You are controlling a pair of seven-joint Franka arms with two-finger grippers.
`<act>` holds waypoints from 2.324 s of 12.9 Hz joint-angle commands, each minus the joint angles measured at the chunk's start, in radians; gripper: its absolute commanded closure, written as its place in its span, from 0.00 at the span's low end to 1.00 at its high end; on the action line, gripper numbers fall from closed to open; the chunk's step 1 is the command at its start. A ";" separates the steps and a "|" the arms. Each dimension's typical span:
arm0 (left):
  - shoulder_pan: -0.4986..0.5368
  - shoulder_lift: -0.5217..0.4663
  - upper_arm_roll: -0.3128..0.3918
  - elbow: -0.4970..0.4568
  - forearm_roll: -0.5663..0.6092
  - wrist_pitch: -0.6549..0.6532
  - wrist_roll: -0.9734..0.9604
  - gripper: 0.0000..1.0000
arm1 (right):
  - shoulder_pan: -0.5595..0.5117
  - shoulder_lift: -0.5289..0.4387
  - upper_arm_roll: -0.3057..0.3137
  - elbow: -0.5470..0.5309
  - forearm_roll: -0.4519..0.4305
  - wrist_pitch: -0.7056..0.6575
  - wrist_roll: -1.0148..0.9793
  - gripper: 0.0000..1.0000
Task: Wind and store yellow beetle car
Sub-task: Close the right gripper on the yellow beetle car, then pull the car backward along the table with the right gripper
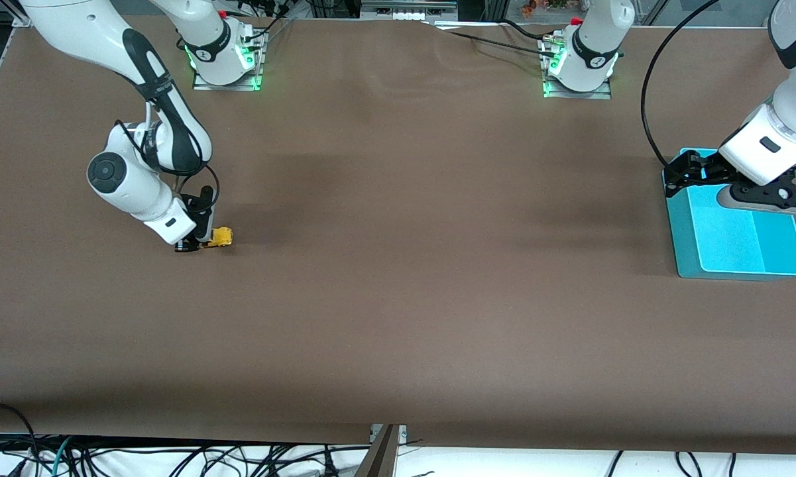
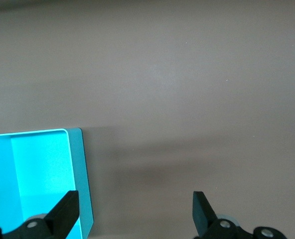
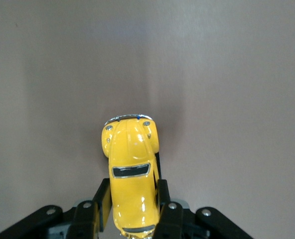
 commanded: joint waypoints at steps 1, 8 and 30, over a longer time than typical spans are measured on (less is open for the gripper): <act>-0.006 0.005 0.004 0.018 0.003 -0.011 -0.006 0.00 | -0.051 0.047 0.011 -0.014 0.009 0.048 -0.058 0.81; -0.006 0.005 0.004 0.018 0.003 -0.012 -0.004 0.00 | -0.154 0.061 0.011 -0.014 0.011 0.047 -0.191 0.81; -0.006 0.005 0.004 0.018 0.003 -0.012 -0.004 0.00 | -0.303 0.090 0.074 0.127 0.024 -0.114 -0.303 0.01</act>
